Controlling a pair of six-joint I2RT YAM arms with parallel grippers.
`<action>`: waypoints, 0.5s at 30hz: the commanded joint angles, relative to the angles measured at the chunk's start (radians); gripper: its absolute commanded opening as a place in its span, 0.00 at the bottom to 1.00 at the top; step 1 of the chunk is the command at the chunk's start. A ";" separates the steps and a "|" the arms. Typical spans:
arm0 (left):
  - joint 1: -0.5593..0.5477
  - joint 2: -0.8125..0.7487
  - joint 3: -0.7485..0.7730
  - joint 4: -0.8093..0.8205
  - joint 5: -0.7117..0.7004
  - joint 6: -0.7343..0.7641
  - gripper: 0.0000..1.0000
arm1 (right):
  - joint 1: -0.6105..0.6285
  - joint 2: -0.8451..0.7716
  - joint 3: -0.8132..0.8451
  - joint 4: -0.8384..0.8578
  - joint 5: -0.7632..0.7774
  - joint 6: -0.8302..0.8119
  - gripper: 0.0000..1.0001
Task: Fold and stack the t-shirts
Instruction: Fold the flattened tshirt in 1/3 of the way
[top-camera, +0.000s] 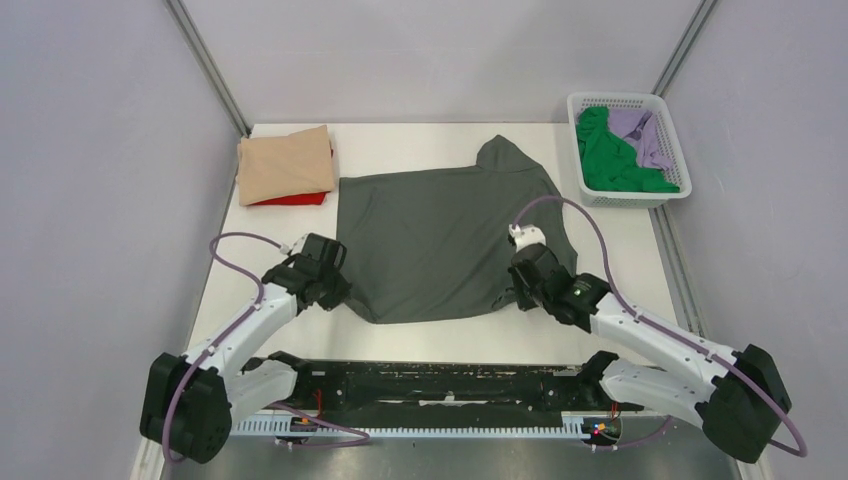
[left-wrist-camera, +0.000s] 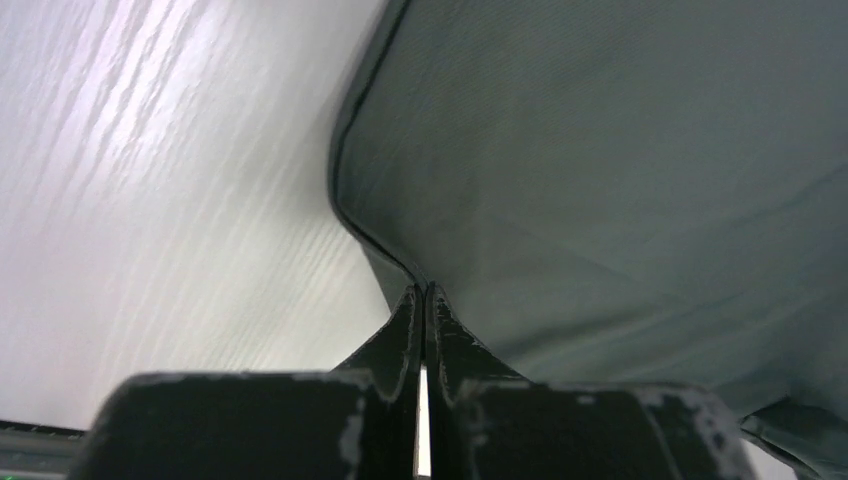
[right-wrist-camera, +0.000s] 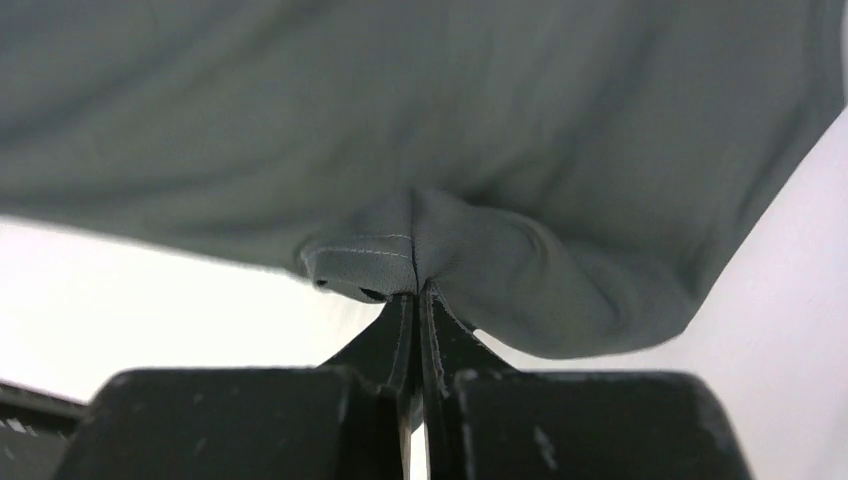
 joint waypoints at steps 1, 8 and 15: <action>0.014 0.058 0.098 0.100 -0.015 0.064 0.02 | -0.032 0.066 0.151 0.166 0.153 -0.077 0.00; 0.095 0.132 0.196 0.088 -0.054 0.124 0.02 | -0.131 0.191 0.254 0.227 0.150 -0.143 0.00; 0.150 0.219 0.264 0.119 -0.055 0.145 0.02 | -0.249 0.296 0.339 0.265 0.081 -0.228 0.00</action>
